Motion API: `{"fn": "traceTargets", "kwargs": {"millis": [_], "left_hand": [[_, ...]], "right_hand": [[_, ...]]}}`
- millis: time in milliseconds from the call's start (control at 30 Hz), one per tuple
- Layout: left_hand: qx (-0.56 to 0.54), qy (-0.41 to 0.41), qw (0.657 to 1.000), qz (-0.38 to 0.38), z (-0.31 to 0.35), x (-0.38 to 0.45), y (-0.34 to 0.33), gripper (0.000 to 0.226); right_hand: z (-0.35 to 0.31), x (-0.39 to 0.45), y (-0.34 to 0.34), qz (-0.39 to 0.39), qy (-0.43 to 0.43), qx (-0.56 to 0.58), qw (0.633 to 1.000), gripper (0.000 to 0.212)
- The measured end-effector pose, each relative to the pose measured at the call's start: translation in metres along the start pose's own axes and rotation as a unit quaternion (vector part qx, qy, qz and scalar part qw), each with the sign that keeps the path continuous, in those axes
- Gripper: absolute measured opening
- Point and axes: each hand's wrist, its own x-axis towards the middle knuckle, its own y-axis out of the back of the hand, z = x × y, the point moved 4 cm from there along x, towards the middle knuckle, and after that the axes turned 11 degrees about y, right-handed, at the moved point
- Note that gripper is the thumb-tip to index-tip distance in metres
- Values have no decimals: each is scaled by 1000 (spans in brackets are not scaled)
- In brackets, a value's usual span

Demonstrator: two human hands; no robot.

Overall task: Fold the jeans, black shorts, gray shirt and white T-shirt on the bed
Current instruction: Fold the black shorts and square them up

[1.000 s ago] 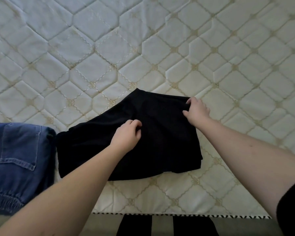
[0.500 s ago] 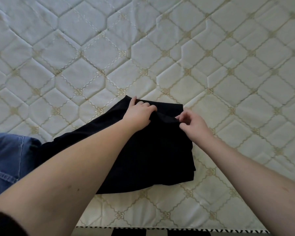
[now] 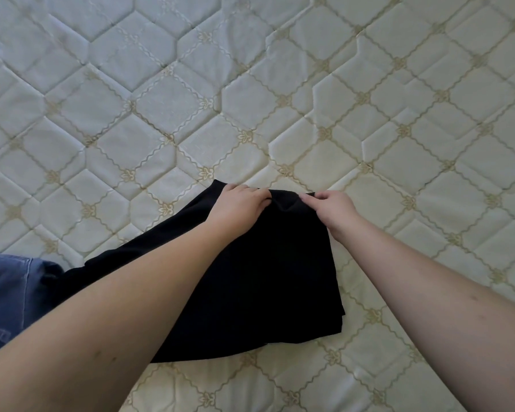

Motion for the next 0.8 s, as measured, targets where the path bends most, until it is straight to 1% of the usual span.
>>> {"fn": "traceTargets", "kwargs": {"millis": [67, 100, 133, 167, 200, 233, 267, 333, 367, 433, 467, 500, 567, 600, 633, 667, 733, 767, 800], "left_hand": [[-15, 17, 1000, -5, 2, 6, 0, 26], [-24, 26, 999, -8, 3, 9, 1, 26], [-32, 35, 999, -11, 4, 12, 1, 26], [-38, 41, 998, -9, 4, 16, 1, 25], [-43, 46, 998, -5, 4, 20, 1, 25], [-50, 54, 997, 0, 4, 23, 1, 25], [-59, 69, 996, 0, 3, 26, 1, 28], [-65, 102, 993, -16, -2, 30, 0, 40], [-53, 109, 992, -31, -4, 33, 1, 47], [-15, 111, 991, -68, -12, 37, 5, 59], [8, 113, 989, -92, -17, 38, 8, 65], [38, 116, 985, -117, -22, 40, 12, 69], [114, 124, 973, -159, -34, 42, 19, 71], [145, 129, 966, -171, -38, 42, 22, 68], [160, 135, 962, -178, -41, 41, 24, 63], [158, 142, 961, -179, -43, 40, 24, 56], [117, 158, 966, -165, -45, 37, 24, 43], [86, 166, 970, -153, -45, 35, 24, 37], [62, 172, 974, -137, -46, 32, 25, 33]], "right_hand": [[-5, 1, 3, 22, -7, 22, 999, 31], [-5, 2, 6, 34, -30, 71, 996, 25], [-5, 1, 7, 30, -72, 155, 985, 20], [-6, -1, 7, 12, -114, 252, 961, 19], [-7, -3, 7, -4, -135, 345, 929, 20], [-7, -1, 8, -16, -128, 406, 905, 22], [-6, 0, 10, -21, -109, 437, 893, 27], [-1, 2, 14, -8, -62, 440, 896, 34], [2, 0, 16, 9, -44, 410, 911, 33], [7, -4, 19, 46, -12, 298, 954, 29], [7, -5, 20, 53, 13, 229, 972, 33], [6, -5, 20, 43, 48, 168, 984, 42], [0, -4, 13, 5, 110, 38, 993, 67], [-4, -2, 9, 5, 128, -52, 990, 74], [-9, 0, 6, 15, 135, -135, 981, 75], [-14, 2, 3, 18, 130, -182, 974, 72], [-21, 4, -3, -9, 112, -172, 979, 53], [-22, 5, -4, -10, 104, -162, 981, 40], [-22, 4, -2, 8, 99, -163, 982, 29]]}}
